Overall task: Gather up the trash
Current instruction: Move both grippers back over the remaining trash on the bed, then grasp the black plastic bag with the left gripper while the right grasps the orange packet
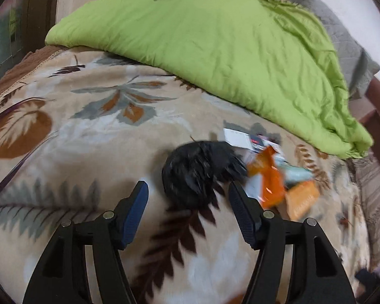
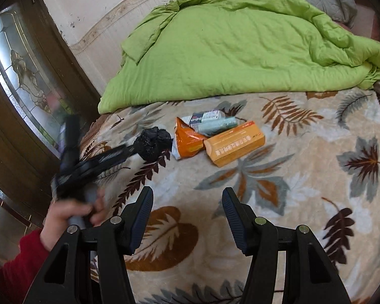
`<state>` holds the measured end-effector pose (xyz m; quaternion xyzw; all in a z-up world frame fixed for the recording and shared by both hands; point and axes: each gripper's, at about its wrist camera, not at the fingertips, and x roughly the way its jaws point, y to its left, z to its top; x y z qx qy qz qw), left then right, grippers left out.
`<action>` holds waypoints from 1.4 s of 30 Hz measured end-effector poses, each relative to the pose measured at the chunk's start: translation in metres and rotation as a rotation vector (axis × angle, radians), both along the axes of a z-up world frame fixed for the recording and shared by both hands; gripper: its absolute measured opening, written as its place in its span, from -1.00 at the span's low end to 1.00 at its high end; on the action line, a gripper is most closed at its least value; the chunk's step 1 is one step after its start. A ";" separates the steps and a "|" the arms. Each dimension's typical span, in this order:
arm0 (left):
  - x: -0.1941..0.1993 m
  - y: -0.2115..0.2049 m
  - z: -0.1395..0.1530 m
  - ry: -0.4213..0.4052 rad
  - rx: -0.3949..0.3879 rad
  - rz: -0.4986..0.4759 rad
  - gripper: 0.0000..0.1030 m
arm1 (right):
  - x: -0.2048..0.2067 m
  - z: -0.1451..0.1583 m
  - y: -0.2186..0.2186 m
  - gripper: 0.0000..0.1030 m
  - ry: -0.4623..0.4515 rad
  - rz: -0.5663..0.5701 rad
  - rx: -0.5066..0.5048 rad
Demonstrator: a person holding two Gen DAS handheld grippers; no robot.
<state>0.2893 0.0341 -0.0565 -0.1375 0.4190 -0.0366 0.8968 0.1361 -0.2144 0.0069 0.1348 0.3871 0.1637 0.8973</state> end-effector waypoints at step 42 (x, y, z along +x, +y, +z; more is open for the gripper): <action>-0.062 0.010 0.007 -0.150 0.101 0.202 -0.33 | 0.113 -0.030 0.086 -0.70 -0.129 0.113 -0.287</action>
